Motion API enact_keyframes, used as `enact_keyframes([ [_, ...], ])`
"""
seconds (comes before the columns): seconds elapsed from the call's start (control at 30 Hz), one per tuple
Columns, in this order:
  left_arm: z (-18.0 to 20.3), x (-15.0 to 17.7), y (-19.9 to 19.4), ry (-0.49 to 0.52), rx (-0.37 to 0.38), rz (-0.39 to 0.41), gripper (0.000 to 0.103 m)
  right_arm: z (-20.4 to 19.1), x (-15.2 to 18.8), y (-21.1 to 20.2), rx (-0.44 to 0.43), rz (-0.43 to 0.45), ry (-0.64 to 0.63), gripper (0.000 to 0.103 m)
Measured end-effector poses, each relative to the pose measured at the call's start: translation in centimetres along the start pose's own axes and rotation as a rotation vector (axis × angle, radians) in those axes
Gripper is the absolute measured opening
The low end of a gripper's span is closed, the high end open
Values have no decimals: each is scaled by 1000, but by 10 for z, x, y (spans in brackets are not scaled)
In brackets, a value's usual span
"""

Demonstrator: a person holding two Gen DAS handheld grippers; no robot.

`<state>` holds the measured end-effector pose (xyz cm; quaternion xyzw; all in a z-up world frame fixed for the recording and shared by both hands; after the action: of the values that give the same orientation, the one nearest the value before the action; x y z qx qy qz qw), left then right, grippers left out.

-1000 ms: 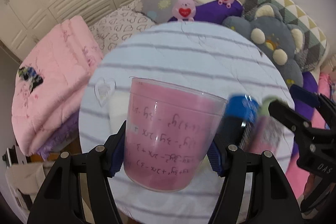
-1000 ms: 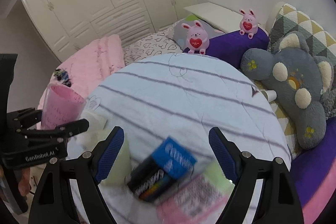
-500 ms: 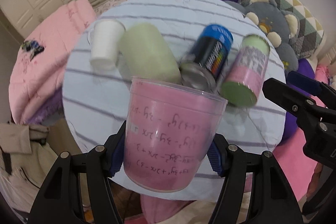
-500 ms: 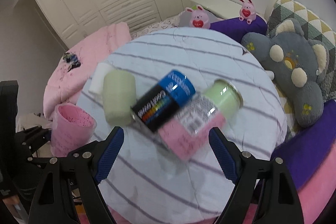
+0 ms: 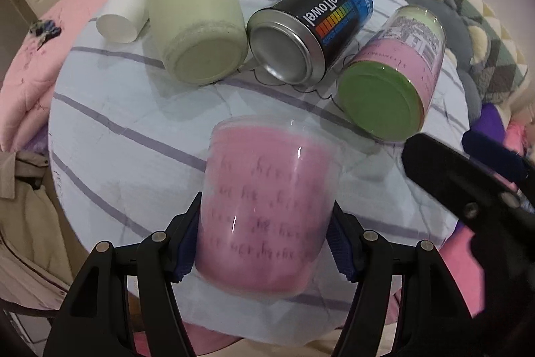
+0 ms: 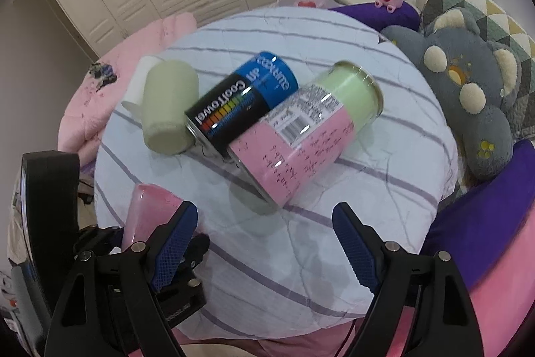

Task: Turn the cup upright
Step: 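Turn the pink cup rim-up and lower it onto the table, open left tool, then bring the right tool to the upright pink cup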

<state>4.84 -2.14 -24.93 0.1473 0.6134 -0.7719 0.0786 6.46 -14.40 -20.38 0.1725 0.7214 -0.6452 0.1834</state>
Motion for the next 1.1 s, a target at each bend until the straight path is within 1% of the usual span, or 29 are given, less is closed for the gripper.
enact_keyframes([
  [0.1,-2,-1,2,1,-16,4,70,-1,1,5,0,-11,3,84],
  [0.17,-5,-2,1,-11,-23,10,75,-1,0,8,5,-14,1,84],
  [0.23,-10,-3,-1,-18,-20,16,78,-1,0,10,7,-16,0,84],
  [0.27,-11,-4,-3,-23,-12,30,83,-3,0,10,7,-17,1,84],
  [0.33,-16,-4,-6,-31,-7,42,87,-5,-1,11,11,-18,0,84],
  [0.43,-22,-1,-12,-30,-4,62,88,-6,-3,11,10,-18,-3,84],
  [0.53,-25,2,-22,-12,-10,88,92,-9,-3,9,9,-14,-5,84],
  [0.63,-23,2,-29,-13,10,117,93,-12,-3,6,-14,-18,-2,84],
  [0.73,-24,1,-38,-15,21,145,98,-15,0,5,-36,-30,4,84],
  [0.9,-29,6,-55,-5,-2,199,100,-19,1,-1,-35,-20,1,84],
  [0.93,-29,8,-57,2,-3,204,102,-20,2,-2,-40,-19,3,84],
  [1.1,-35,15,-63,10,-5,224,103,-23,4,-4,-38,-16,6,84],
])
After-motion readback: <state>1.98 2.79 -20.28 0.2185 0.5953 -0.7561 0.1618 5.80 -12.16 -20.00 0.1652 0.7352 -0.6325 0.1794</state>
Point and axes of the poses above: each gripper's, at about its wrist camera, not at the fingertips, and y roughly the way its jaws point, z to its right, x to its underside, the point moved 9 cm from there along y, roughly the way its jaws point, and after that the axes turned 10 degrees about x, right-handed, at the moved point
